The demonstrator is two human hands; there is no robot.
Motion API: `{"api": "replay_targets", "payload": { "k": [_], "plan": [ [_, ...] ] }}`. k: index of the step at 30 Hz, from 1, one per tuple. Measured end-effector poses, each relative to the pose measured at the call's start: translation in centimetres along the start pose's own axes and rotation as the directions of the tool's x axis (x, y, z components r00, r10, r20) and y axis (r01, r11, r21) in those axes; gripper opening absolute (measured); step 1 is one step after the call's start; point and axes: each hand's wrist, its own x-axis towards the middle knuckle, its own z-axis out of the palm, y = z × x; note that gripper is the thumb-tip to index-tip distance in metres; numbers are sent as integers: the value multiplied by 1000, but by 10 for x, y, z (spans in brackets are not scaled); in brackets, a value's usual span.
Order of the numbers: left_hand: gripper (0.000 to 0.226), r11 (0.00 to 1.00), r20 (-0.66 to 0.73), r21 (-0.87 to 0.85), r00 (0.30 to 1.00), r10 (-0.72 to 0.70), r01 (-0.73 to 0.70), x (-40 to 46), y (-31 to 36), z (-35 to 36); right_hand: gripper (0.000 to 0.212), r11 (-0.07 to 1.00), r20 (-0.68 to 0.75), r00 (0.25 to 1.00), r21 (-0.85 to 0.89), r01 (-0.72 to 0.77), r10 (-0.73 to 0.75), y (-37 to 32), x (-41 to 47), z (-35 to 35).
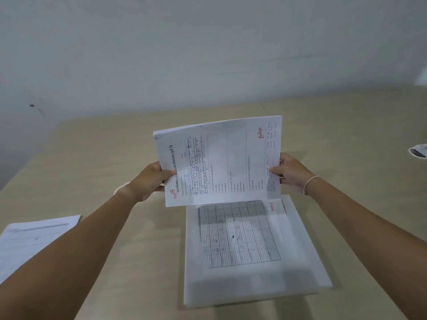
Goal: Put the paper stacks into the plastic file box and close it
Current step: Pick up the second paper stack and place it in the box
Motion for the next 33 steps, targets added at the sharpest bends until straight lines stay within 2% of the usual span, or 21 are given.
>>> {"api": "replay_targets", "payload": {
  "k": [7,11,15,27,33],
  "plan": [
    [23,998,-1,17,998,-56,56,54,-3,18,32,999,-21,999,17,-40,41,22,48,-18],
    [22,995,25,6,994,-103,102,83,-16,24,37,996,-26,996,36,-86,87,39,73,-19],
    [20,989,60,-15,988,-144,145,100,-33,35,33,991,-38,991,46,-128,130,60,84,-23],
    [22,966,194,-77,954,-228,246,101,-67,55,36,985,-27,986,61,-161,163,96,77,-35],
    [26,937,273,-73,911,-310,341,91,-77,55,37,980,8,981,-51,-191,192,105,72,-34]
  ]
}}
